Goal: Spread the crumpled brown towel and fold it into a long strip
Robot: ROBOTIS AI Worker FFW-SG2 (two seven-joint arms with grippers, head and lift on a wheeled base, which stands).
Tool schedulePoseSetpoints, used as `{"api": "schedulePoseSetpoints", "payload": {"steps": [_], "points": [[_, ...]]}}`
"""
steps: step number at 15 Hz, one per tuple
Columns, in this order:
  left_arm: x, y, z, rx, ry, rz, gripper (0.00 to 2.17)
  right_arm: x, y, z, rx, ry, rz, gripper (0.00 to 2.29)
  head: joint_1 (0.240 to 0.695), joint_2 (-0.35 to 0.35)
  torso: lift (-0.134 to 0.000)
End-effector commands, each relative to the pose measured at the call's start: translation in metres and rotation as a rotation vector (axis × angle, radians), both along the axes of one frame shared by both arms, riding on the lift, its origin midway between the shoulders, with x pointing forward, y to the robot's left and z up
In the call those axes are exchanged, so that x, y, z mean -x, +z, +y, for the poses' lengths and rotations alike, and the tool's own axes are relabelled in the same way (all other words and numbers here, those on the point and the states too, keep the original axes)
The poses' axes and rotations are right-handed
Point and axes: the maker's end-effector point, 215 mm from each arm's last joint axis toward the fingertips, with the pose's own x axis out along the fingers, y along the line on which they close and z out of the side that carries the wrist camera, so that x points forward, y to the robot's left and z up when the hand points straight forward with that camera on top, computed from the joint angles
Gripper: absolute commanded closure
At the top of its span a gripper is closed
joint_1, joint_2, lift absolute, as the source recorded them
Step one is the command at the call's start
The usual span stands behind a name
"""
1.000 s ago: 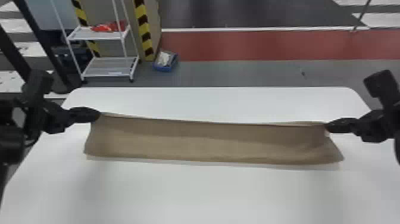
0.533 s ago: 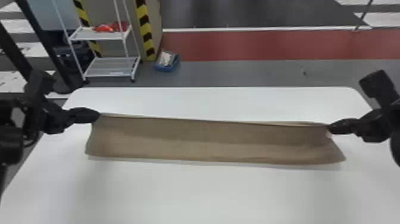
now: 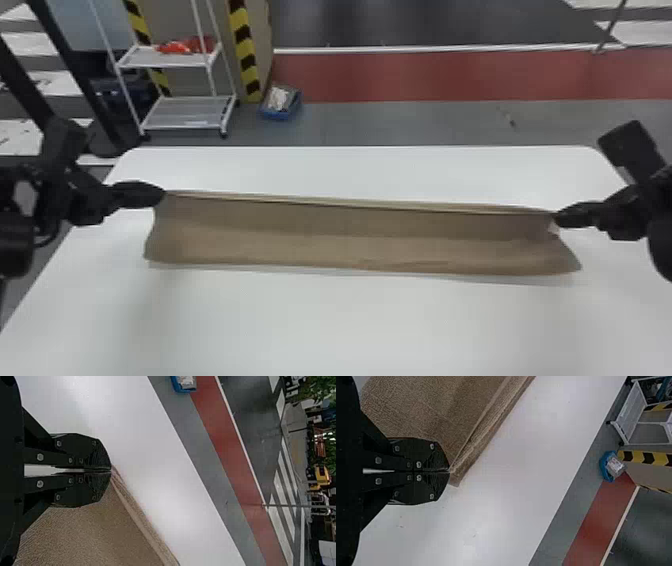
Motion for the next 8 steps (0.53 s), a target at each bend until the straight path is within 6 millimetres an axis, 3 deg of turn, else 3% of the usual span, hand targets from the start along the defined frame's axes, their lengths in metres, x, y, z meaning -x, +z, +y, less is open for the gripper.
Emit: {"api": "schedulePoseSetpoints", "payload": {"steps": [1, 3, 8], "points": [[0.002, -0.002, -0.001, -0.003, -0.005, 0.003, 1.08, 0.000, -0.002, -0.003, 0.001, -0.023, -0.004, 1.23, 0.695, 0.049, -0.125], [0.003, -0.002, 0.000, -0.011, -0.011, 0.000, 1.08, 0.005, -0.007, -0.011, 0.000, -0.068, 0.002, 0.04, 0.695, 0.047, -0.125], [0.003, -0.001, -0.002, -0.020, -0.023, -0.005, 1.08, 0.008, 0.008, -0.017, -0.011, -0.125, -0.042, 0.04, 0.695, 0.035, -0.125]]}}
